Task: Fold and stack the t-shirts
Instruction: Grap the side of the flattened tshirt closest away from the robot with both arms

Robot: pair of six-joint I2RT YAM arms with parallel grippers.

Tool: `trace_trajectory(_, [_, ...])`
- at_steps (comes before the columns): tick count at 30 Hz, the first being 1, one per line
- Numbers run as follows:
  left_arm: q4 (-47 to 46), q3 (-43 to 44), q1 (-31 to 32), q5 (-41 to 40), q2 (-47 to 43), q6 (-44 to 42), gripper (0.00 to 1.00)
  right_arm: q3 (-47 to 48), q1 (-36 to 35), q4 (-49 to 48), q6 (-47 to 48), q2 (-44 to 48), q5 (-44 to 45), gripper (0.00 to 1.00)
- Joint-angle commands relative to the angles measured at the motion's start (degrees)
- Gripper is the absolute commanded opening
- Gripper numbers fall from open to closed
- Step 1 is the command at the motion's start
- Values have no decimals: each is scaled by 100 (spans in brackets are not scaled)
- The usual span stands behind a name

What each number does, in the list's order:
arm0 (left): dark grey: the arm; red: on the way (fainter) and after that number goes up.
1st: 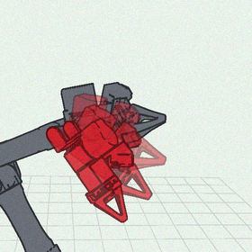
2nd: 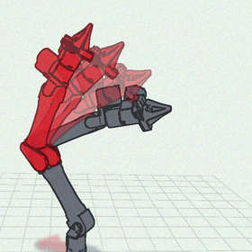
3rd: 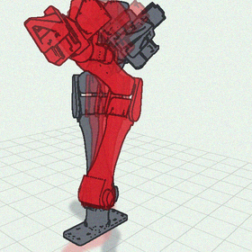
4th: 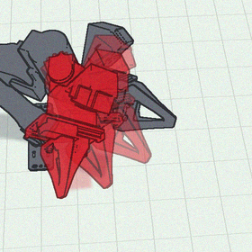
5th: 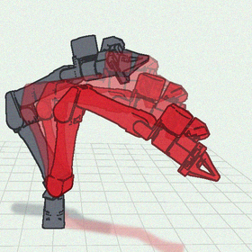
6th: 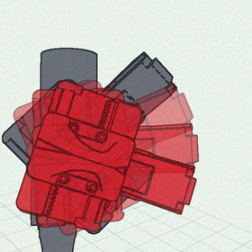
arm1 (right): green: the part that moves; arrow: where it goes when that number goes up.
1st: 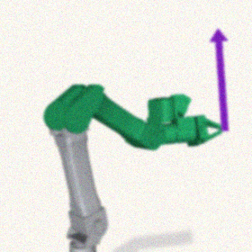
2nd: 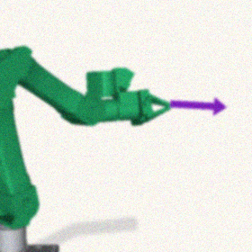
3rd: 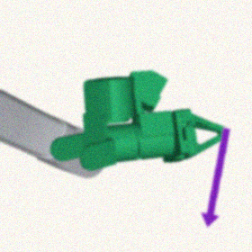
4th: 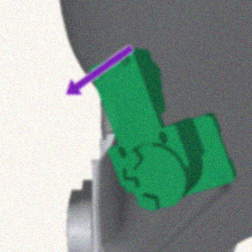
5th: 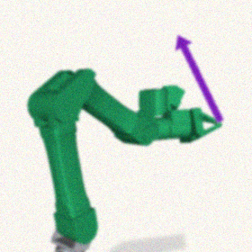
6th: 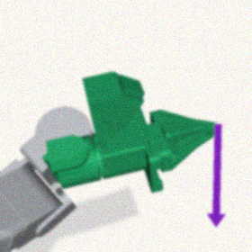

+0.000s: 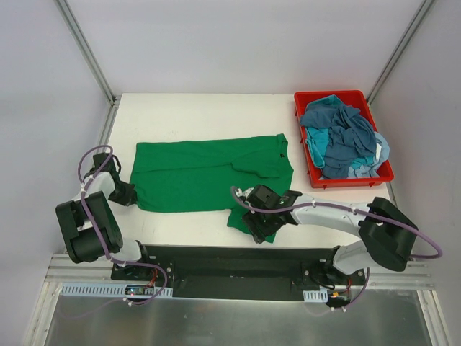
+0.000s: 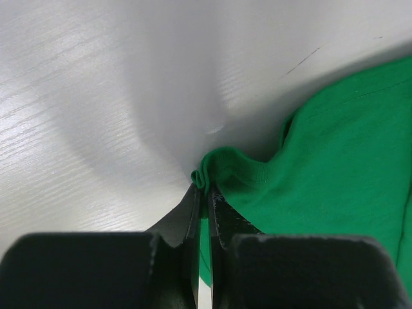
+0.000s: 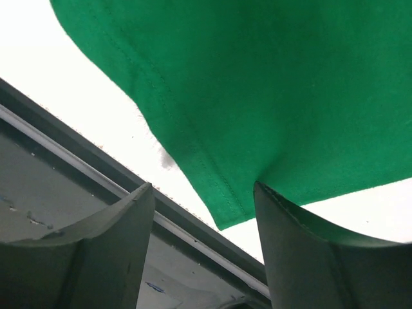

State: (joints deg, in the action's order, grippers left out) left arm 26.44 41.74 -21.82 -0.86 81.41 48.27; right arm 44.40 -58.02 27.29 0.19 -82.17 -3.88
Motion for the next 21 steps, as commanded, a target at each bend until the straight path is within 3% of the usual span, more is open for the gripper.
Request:
trace_trajectory(1, [-68,-34,-15,78,-213,-107,0,-54,-69,49,-466,-114,335,62])
trace_trajectory(9, [-60,-34,-15,25,-134,-90,0,147,-139,233,-809,-624,1073,54])
trace_trajectory(12, [-60,1,-15,16,-151,-133,0,165,-148,373,-1046,-616,1327,45])
trace_trajectory(19, [-60,-16,-15,-10,-309,-116,0,270,-148,417,-1179,-370,1653,2])
trace_trajectory(21, [-60,-8,-15,16,-371,-116,0,376,-131,479,-1161,-300,1785,0])
